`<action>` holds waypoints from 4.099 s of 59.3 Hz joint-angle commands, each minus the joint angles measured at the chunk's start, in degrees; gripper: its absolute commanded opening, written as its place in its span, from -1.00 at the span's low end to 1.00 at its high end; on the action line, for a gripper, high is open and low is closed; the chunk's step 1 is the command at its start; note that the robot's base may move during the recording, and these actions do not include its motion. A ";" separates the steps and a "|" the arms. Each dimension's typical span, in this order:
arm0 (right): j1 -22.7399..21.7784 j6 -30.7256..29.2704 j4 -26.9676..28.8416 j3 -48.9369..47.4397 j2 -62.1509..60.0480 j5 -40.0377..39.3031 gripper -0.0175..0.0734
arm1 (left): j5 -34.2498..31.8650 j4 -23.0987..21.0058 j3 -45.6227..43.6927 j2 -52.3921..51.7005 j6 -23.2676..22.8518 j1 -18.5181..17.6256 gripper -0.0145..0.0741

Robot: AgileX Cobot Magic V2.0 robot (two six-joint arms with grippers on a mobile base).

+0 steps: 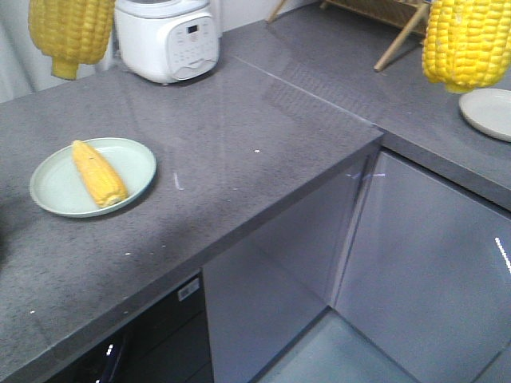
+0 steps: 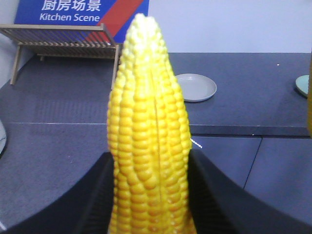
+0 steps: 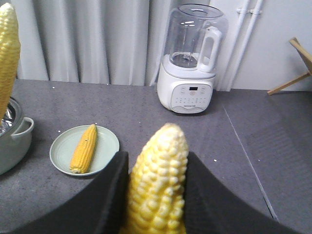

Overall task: Distribute corn equally
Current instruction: 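Drive the base away, turning toward the other counter, holding both cobs, then drive the base toward the white and pale green plates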

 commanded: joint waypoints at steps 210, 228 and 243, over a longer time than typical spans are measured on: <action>-0.42 -0.39 1.13 -0.92 -0.97 -0.26 -0.63 | -3.60 -1.92 -1.39 -1.47 -0.54 0.02 -0.69; -0.42 -0.39 1.13 -0.92 -0.97 -0.26 -0.63 | -3.60 -1.92 -1.39 -1.47 -0.54 0.02 -0.69; -0.42 -0.39 1.13 -0.92 -0.97 -0.26 -0.63 | -3.60 -1.92 -1.39 -1.47 -0.54 0.02 -0.69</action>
